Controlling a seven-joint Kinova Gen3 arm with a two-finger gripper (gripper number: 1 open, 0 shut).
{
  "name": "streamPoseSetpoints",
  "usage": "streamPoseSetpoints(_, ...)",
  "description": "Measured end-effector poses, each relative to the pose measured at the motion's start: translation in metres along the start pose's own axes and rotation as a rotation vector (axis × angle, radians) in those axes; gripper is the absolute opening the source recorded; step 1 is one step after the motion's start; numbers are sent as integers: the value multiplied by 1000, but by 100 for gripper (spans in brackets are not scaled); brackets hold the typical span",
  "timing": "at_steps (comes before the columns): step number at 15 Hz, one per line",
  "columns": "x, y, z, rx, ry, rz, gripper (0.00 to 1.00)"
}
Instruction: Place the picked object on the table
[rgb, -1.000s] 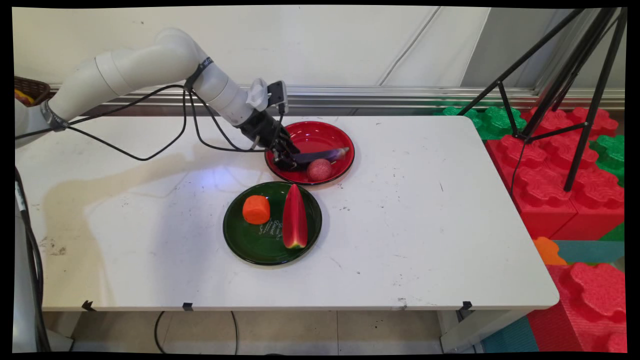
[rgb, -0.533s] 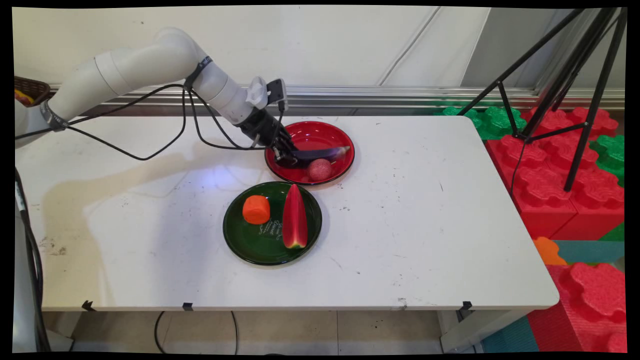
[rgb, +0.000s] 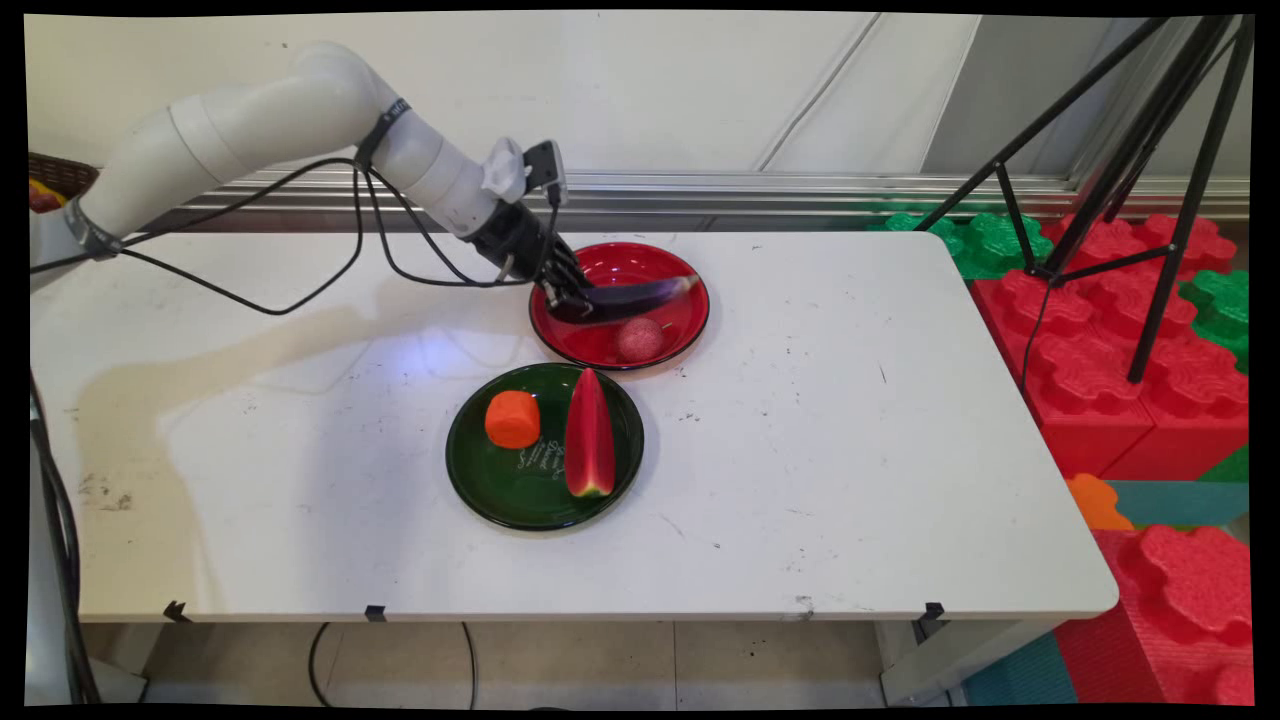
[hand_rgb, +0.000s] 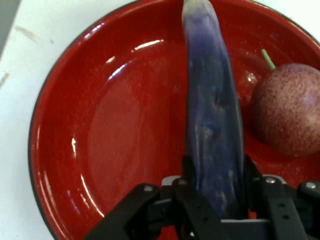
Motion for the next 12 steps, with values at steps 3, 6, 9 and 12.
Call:
streamPoseSetpoints(3,-3,0,-18,7,17,-3,0)
streamPoseSetpoints(6,-8,1,-36,11,28,-2,0)
streamPoseSetpoints(9,-14,2,-60,15,41,8,0)
streamPoseSetpoints(12,-19,4,-82,15,47,19,0)
